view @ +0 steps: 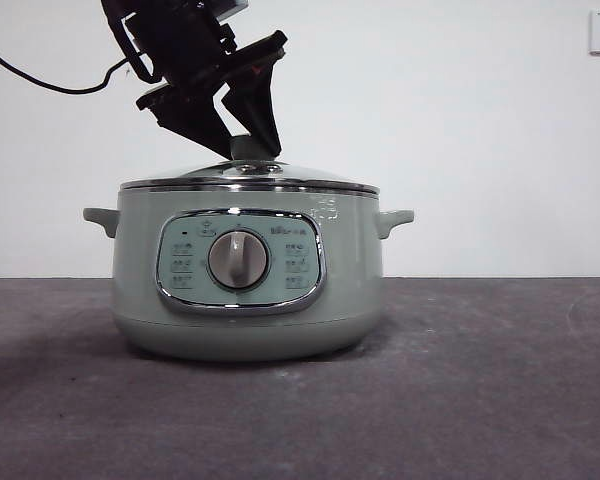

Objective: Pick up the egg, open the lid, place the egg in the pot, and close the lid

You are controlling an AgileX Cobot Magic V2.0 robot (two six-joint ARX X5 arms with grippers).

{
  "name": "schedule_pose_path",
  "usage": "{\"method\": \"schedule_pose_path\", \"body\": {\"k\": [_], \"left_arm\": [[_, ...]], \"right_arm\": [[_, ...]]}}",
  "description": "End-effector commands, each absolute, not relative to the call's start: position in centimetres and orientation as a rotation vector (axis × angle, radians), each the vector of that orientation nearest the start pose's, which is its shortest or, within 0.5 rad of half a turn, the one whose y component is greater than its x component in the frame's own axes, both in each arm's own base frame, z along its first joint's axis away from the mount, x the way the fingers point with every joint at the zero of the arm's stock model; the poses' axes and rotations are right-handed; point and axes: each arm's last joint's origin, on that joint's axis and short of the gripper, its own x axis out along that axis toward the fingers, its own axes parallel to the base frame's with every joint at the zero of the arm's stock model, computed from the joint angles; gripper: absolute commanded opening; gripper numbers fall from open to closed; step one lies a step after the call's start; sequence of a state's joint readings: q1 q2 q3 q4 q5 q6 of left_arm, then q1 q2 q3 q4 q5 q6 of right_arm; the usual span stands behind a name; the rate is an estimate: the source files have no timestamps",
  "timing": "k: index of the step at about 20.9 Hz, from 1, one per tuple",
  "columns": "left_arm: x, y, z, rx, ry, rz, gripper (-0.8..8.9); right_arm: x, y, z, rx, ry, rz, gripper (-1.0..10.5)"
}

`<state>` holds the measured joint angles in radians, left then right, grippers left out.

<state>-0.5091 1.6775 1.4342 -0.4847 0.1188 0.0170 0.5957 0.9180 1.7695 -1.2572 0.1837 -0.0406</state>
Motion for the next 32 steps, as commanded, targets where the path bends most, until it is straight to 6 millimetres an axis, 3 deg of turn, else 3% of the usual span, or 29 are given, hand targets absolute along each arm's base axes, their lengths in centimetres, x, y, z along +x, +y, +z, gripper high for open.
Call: {"method": "schedule_pose_path", "body": {"k": [1,9,15,23,30,32], "left_arm": [[32.3,-18.7,29.2,0.172,0.766,-0.612,5.66],[30.9,-17.9,31.7,0.160,0.703,-0.616,5.66],[28.1,-16.3,35.0,0.152,0.664,-0.619,5.66],[21.2,-12.5,39.3,0.146,0.691,-0.646,5.66],[14.9,-9.3,41.5,0.080,0.720,-0.754,5.53],[13.3,-8.5,41.9,0.077,0.716,-0.759,4.51]], "right_arm": [[5.6,3.2,49.7,-0.193,0.390,0.416,5.0],[5.3,3.2,49.2,-0.192,0.447,0.473,5.0],[5.2,3.5,49.0,-0.173,0.491,0.565,5.0],[5.7,4.4,48.7,-0.114,0.557,0.728,5.0],[6.7,5.4,48.5,-0.076,0.615,0.799,5.0],[7.1,5.7,48.4,-0.065,0.635,0.822,4.0]]}}
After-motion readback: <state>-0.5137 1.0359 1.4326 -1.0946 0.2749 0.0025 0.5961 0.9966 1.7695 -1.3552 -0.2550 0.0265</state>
